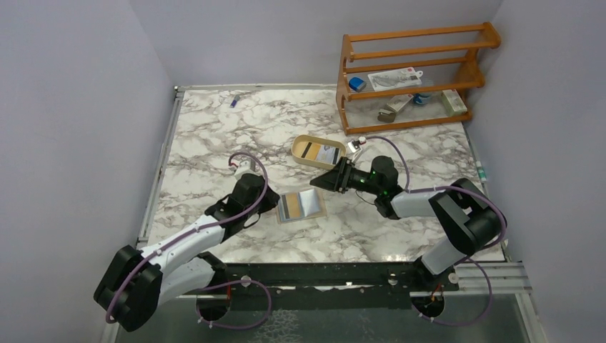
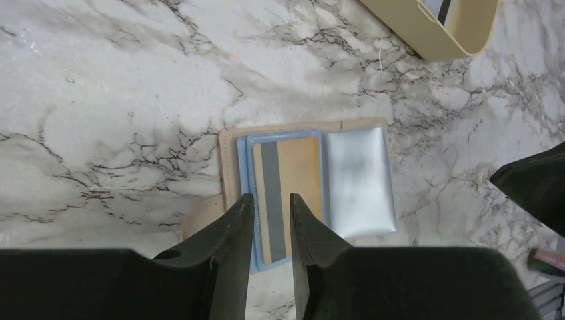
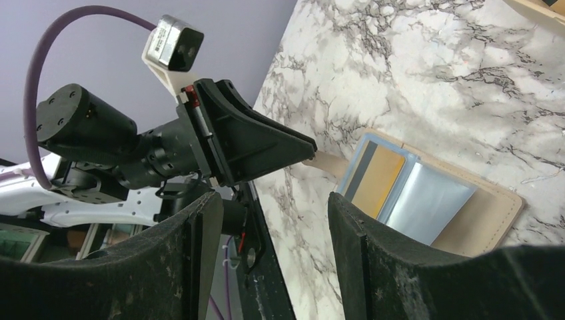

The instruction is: Take the credit cards out of the card holder

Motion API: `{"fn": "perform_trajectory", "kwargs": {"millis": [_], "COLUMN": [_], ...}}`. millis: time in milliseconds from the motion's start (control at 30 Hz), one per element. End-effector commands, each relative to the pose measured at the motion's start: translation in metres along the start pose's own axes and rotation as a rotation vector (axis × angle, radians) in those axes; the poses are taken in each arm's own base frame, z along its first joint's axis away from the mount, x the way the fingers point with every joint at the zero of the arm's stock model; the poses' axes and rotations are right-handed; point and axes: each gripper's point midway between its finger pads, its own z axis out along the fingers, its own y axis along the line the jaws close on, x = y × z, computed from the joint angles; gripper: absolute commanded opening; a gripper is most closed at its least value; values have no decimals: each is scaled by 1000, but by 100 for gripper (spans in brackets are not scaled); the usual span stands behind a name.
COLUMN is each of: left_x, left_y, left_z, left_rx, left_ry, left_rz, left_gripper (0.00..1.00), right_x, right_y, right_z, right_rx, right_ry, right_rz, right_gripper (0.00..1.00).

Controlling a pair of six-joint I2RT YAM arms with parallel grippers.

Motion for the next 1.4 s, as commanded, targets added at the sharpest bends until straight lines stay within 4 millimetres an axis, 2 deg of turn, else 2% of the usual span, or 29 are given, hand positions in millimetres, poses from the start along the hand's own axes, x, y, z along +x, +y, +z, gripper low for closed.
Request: {"fn": "perform_trajectory", "kwargs": {"millis": [0,133,300,533,767,967,1133,1367], "left_x": [20,36,38,30,16,7,16,26], "left_y": [-9,1,9,9,-5,7,20,16], "left_z": [5,12,16,20,22,12,9,16], "left_rx": [61,35,-11,-57,-168,-300,-376,-376], "left_ry": [96,141,144,132,143,144,203,238], "left_rz": [-41,-69,-56,44,210,260,262,247], "left_gripper": [27,25,25,24,24,24,24,24], "right_x": [1,3,4,5,5,5,11,14], "right_y": [4,3,3,2,2,1,-4,0], "right_z": [1,0,-1,-2,-3,-15,-29,-31], "right_rx": [-23,-23,-22,-23,-14,46,99,79], "right_ry": [17,20,20,20,19,-2,-15,-7], "right_rz": [-28,-26,-26,-26,-40,-78,-88,-113], "right_gripper": [64,64,64,64,64,64,64,64]}}
